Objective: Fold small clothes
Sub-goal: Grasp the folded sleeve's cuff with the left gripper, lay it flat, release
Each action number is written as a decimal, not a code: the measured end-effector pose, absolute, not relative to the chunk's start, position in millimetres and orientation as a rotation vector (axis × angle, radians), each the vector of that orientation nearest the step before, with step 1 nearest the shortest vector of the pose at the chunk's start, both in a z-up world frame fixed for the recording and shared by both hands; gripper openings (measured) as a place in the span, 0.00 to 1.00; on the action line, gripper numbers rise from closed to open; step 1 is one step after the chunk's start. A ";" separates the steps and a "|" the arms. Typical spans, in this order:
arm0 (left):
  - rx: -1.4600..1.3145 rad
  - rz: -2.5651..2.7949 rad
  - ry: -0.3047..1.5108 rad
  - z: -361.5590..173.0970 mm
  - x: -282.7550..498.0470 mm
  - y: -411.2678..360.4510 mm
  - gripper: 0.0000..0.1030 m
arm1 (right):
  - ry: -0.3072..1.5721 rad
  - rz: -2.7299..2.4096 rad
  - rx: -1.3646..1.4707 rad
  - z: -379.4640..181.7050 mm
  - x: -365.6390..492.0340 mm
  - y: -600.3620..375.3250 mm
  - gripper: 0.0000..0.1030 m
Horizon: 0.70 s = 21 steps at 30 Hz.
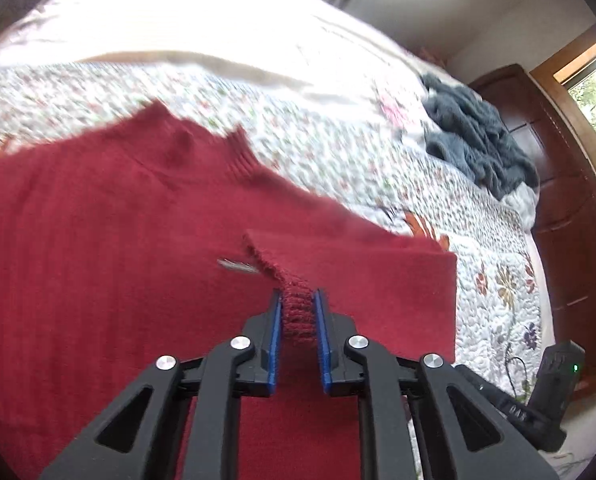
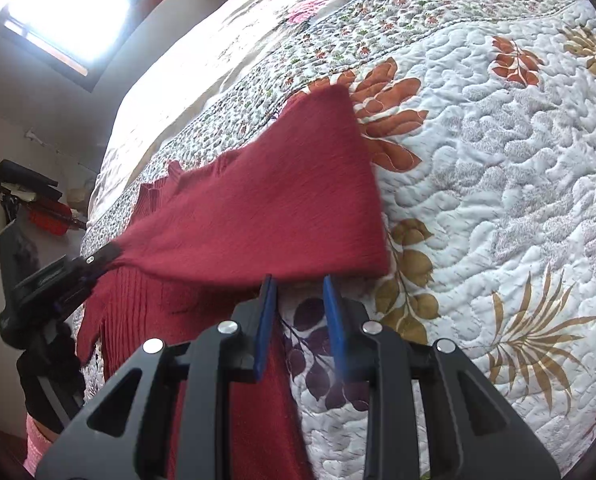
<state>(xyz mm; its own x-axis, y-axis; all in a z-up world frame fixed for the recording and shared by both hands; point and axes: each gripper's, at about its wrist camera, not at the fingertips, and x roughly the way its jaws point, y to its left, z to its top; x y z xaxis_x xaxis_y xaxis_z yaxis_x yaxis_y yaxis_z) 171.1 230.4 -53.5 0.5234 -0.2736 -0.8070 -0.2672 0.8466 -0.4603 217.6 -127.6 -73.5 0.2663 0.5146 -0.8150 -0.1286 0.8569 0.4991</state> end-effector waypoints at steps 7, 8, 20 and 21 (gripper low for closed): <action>-0.595 0.086 0.985 -36.5 146.3 294.5 0.08 | 1.249 0.437 0.355 -77.2 231.7 -104.8 0.46; -0.596 0.102 0.977 -34.7 142.1 305.5 0.05 | 1.257 0.440 0.360 -79.7 234.6 -101.5 0.47; -0.653 0.166 1.073 -74.7 125.5 371.3 0.27 | 1.319 0.426 0.302 -106.9 248.4 -63.0 0.51; -0.661 0.160 1.093 -83.4 126.6 368.7 0.39 | 1.320 0.426 0.301 -107.0 248.2 -63.5 0.51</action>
<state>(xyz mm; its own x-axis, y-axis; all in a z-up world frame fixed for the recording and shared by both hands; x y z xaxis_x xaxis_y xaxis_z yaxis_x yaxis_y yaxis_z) 126.6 368.7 -83.4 0.4693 -0.1945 -0.8614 -0.4336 0.7990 -0.4167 248.2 -63.5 -107.0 0.1891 0.4639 -0.8654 -0.1291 0.8854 0.4465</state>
